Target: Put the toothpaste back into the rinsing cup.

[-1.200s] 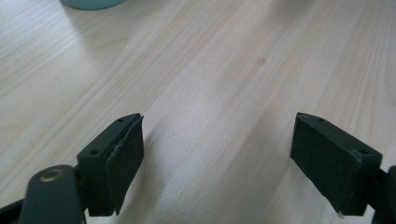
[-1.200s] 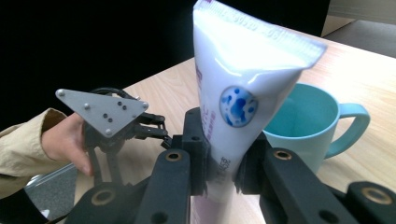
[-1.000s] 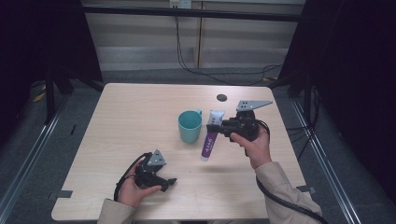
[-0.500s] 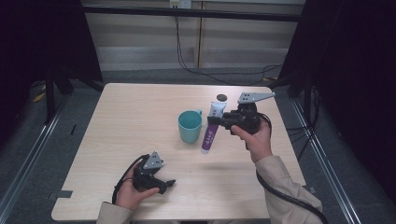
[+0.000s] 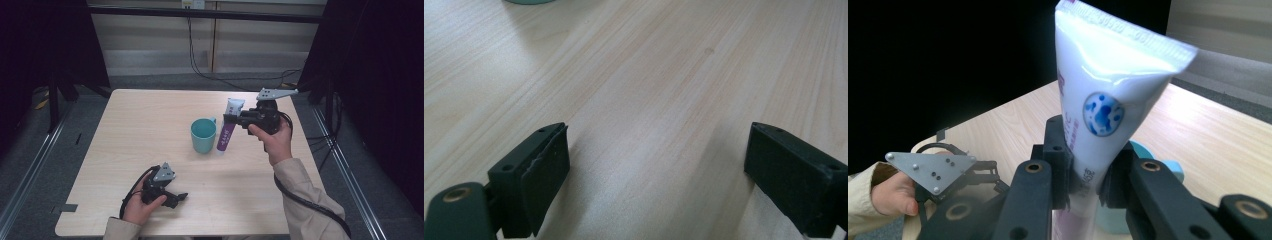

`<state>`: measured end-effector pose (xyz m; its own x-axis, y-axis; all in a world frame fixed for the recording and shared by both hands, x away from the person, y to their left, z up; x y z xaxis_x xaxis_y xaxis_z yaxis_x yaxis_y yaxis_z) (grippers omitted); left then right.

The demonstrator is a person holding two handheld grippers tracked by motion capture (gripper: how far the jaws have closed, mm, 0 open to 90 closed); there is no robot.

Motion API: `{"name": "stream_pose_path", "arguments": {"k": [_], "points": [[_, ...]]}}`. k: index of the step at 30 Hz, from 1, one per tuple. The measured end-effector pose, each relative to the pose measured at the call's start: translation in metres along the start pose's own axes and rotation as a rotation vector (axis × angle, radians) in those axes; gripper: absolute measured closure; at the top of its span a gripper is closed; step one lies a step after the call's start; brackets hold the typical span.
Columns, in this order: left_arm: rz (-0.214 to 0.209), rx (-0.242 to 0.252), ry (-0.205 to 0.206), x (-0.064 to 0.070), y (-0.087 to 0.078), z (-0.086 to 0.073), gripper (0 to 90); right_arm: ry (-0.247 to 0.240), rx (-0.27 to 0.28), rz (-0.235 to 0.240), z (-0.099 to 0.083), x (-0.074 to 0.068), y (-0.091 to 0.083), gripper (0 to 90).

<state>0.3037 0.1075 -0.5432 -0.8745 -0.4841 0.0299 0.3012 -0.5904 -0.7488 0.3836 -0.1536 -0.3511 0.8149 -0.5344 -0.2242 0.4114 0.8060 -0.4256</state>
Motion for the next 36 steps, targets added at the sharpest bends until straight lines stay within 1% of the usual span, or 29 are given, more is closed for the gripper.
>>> {"name": "stream_pose_path", "arguments": {"k": [5,15,16,17,22,24,28,29,30,32,34,36], "points": [[0.000,-0.002,0.002,0.000,0.000,0.000,10.6,-0.019,-0.007,-0.011,0.011,-0.002,-0.002,77.3],[-0.003,-0.007,0.004,0.000,-0.001,0.000,10.6,-0.032,-0.005,-0.038,0.029,0.000,0.000,77.2],[-0.002,-0.007,0.003,0.000,-0.001,0.000,10.6,-0.039,-0.001,-0.039,0.032,0.000,0.001,77.2],[-0.003,-0.008,0.003,0.000,-0.001,0.000,10.6,-0.030,0.007,-0.043,0.034,0.001,0.002,77.2],[-0.003,-0.010,0.006,0.000,-0.001,0.000,10.6,-0.041,0.001,-0.056,0.042,0.003,0.006,77.2],[-0.001,-0.009,0.005,0.000,-0.001,0.000,10.6,-0.041,0.004,-0.056,0.044,0.003,0.006,77.2],[-0.002,-0.009,0.006,0.000,-0.001,0.000,10.6,-0.041,-0.001,-0.071,0.051,0.004,0.011,77.2],[-0.002,-0.009,0.005,0.000,-0.001,0.000,10.6,-0.049,-0.002,-0.074,0.054,0.004,0.013,77.2],[-0.001,-0.009,0.006,0.000,-0.001,0.000,10.6,-0.042,-0.001,-0.077,0.055,0.004,0.014,77.2],[-0.001,-0.009,0.005,0.000,-0.001,0.000,10.6,-0.056,0.002,-0.076,0.058,0.004,0.017,77.2],[-0.002,-0.009,0.005,0.000,-0.001,0.000,10.6,-0.055,0.010,-0.077,0.061,0.003,0.019,77.2],[-0.001,-0.009,0.005,0.000,-0.001,0.000,10.6,-0.055,0.006,-0.078,0.062,0.003,0.022,77.2]]}}
Point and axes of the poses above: each handheld gripper's, and its own axes: y roughly forward along the jaws, z roughly out of its top, x roughly to its right, the point moved 5 cm from there along y, roughly forward along the jaws, and after that the axes turned 5 degrees about -x, right-handed, at the moved point
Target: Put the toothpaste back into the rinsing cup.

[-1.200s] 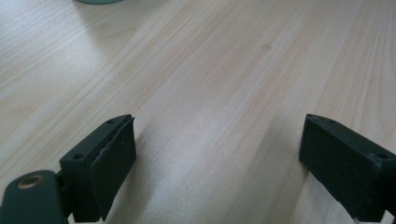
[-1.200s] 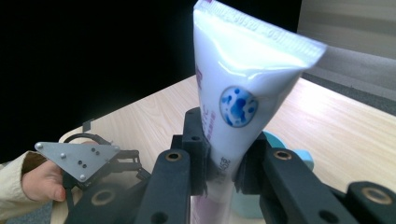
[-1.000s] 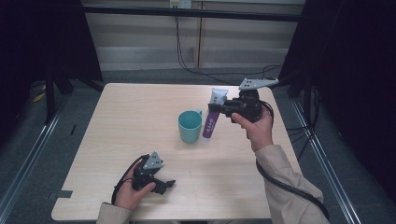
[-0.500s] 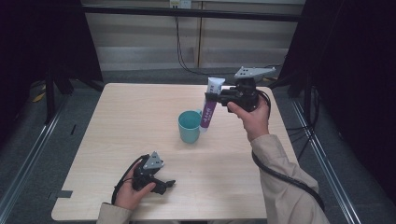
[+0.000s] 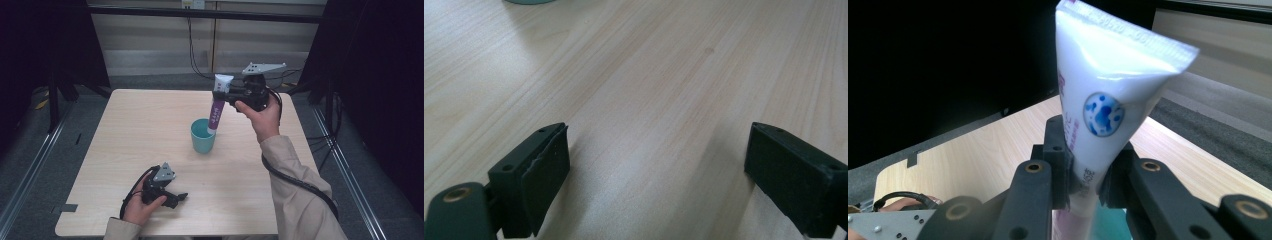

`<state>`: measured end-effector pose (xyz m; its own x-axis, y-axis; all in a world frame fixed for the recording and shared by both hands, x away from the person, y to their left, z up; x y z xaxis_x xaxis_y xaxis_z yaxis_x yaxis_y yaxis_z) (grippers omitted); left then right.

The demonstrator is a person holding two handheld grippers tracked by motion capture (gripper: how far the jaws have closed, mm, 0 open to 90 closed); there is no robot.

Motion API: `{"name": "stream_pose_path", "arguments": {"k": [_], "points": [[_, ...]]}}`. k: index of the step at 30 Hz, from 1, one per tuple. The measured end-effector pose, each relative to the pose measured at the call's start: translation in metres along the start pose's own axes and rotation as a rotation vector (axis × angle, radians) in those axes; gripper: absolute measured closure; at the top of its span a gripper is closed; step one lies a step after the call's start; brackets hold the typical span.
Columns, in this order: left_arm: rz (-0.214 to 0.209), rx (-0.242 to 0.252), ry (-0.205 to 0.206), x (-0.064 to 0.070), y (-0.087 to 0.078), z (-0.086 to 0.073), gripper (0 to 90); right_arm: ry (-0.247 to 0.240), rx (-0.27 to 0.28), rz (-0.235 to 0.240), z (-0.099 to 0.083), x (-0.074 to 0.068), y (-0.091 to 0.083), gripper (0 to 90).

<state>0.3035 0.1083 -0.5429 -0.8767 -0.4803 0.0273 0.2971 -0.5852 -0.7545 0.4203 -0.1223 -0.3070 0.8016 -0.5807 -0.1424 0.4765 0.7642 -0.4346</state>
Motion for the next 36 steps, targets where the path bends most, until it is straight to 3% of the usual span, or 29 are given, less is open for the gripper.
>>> {"name": "stream_pose_path", "arguments": {"k": [19,36], "points": [[-0.001,0.000,0.001,0.000,0.000,0.000,10.5,0.019,0.012,-0.023,0.003,0.011,0.022,77.2],[-0.002,-0.001,0.002,0.000,0.000,0.000,10.5,0.008,-0.020,-0.030,-0.005,0.013,0.048,77.1]]}}
Point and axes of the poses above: each handheld gripper's, and its own axes: y roughly forward along the jaws, z roughly out of its top, x roughly to its right, the point moved 5 cm from there along y, roughly forward along the jaws, and after that the axes turned 5 degrees about -x, right-handed, at the moved point
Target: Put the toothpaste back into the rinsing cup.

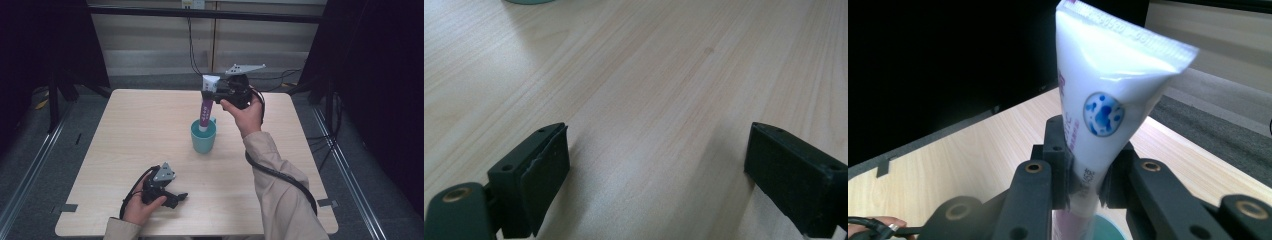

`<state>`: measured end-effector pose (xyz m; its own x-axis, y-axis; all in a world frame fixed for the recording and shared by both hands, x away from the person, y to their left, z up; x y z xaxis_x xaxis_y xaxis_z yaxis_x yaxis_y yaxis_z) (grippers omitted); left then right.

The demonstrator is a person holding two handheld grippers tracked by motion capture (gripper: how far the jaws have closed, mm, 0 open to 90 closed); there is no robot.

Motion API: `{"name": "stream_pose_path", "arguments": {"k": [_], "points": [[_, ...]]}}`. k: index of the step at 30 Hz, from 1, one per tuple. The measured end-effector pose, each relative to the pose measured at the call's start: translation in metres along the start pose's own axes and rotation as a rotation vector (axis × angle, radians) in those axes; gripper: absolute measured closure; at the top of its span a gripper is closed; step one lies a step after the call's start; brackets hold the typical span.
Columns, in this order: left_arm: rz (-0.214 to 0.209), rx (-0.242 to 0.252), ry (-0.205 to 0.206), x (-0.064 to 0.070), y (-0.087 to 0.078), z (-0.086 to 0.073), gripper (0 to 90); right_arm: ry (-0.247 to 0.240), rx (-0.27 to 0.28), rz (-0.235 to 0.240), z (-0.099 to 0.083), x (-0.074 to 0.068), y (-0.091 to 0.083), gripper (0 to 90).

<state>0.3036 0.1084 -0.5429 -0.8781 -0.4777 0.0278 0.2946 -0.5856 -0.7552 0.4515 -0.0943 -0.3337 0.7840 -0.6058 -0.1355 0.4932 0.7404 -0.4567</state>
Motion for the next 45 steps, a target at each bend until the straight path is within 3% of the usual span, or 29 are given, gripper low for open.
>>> {"name": "stream_pose_path", "arguments": {"k": [31,45], "points": [[0.000,0.003,-0.004,0.000,0.000,0.000,10.5,0.034,-0.017,-0.023,-0.030,0.008,0.028,77.0],[0.000,0.003,-0.004,0.000,0.000,0.000,10.5,0.053,-0.022,-0.038,-0.047,0.011,0.032,76.9]]}}
Point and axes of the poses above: each handheld gripper's, and its own axes: y roughly forward along the jaws, z roughly out of its top, x roughly to its right, the point moved 5 cm from there along y, roughly forward along the jaws, and after that the axes turned 5 degrees about -x, right-handed, at the moved point
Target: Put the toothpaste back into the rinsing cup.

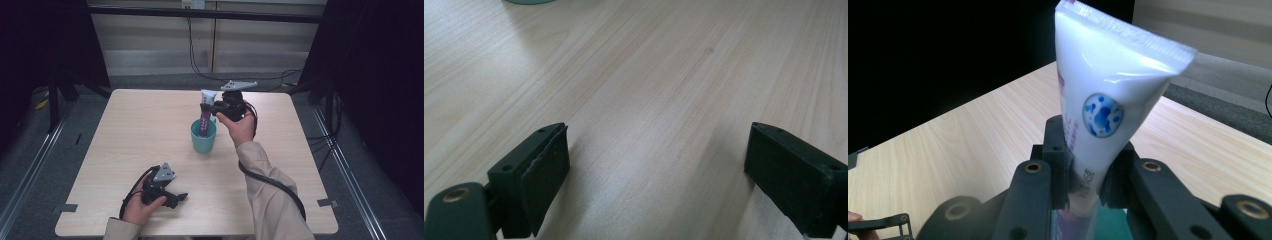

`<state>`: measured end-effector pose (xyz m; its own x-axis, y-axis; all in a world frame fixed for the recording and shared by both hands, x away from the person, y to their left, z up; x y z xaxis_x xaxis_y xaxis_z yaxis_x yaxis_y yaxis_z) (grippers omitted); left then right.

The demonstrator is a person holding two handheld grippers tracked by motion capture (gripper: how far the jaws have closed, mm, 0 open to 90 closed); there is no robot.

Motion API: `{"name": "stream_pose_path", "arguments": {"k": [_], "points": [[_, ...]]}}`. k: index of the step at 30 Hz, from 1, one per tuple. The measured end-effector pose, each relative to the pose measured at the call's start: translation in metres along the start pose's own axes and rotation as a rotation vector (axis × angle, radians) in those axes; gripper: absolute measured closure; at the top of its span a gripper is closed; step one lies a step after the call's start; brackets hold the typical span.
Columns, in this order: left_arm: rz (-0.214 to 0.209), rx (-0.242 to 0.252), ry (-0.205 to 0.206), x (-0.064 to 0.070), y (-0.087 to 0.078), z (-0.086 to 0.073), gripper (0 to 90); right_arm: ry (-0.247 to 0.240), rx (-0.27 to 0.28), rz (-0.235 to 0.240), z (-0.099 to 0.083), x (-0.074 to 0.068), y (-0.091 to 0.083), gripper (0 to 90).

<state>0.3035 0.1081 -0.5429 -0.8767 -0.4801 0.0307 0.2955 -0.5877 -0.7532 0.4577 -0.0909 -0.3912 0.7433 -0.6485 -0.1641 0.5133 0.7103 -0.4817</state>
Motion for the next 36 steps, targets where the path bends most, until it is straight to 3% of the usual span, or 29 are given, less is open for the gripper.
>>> {"name": "stream_pose_path", "arguments": {"k": [12,36], "points": [[0.003,0.005,-0.002,0.000,0.000,0.000,10.5,0.018,-0.018,-0.005,-0.016,0.001,0.007,76.7],[0.004,0.009,-0.003,0.000,0.000,0.000,10.5,0.004,-0.050,-0.010,-0.036,-0.003,0.015,76.1]]}}
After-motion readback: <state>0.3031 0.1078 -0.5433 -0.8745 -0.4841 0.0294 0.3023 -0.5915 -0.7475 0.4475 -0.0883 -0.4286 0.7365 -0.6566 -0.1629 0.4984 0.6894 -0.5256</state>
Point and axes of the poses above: each handheld gripper's, and its own axes: y roughly forward along the jaws, z roughly out of its top, x roughly to its right, the point moved 5 cm from there along y, roughly forward along the jaws, and after that the axes turned 5 degrees about -x, right-handed, at the moved point
